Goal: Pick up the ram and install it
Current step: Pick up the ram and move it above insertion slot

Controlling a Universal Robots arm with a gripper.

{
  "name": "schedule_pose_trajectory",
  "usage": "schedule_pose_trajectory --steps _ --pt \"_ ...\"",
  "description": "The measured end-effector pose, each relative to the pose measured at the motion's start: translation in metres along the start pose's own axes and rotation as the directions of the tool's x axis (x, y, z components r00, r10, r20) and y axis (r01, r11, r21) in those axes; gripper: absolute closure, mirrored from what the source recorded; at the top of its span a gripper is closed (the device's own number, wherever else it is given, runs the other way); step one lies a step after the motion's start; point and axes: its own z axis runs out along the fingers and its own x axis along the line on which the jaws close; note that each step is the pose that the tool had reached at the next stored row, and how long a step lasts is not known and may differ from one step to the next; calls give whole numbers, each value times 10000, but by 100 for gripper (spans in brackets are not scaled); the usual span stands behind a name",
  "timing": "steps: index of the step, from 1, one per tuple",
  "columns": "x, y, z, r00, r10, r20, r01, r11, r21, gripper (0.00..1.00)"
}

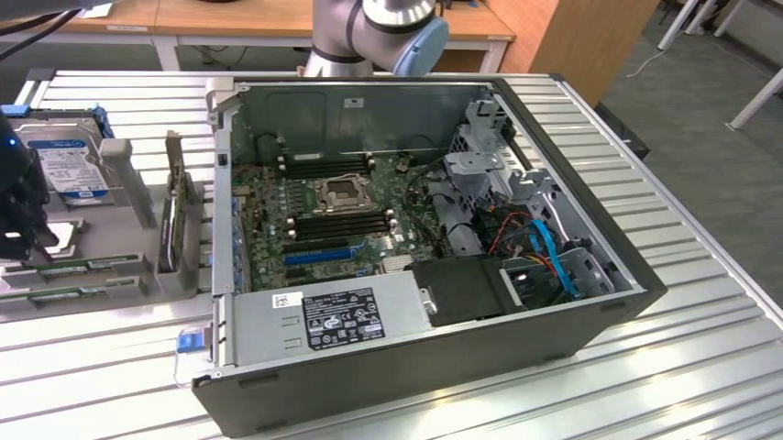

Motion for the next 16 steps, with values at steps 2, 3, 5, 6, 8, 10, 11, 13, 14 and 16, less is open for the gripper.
schedule_pose_trajectory --steps 2,3,5,6,8,10,11,13,14,16 --pt "26 -1 -1 10000 0 0 0 10000 0 69" --pt "37 -1 -1 10000 0 0 0 10000 0 69" --pt "59 -1 -1 10000 0 1 0 10000 0 69" --pt "70 -1 -2 10000 0 0 0 10000 0 69" --pt "86 -2 -3 10000 -1 0 1 10000 -1 69" --pt "86 -2 -3 10000 0 0 0 10000 -1 69" --pt "86 -2 -2 10000 1 0 -1 10000 0 69" --pt "86 -2 -2 10000 0 0 0 10000 0 69" --pt "87 -2 -2 10000 0 0 0 10000 0 69" --pt "87 -2 -2 10000 0 1 0 10000 0 69"
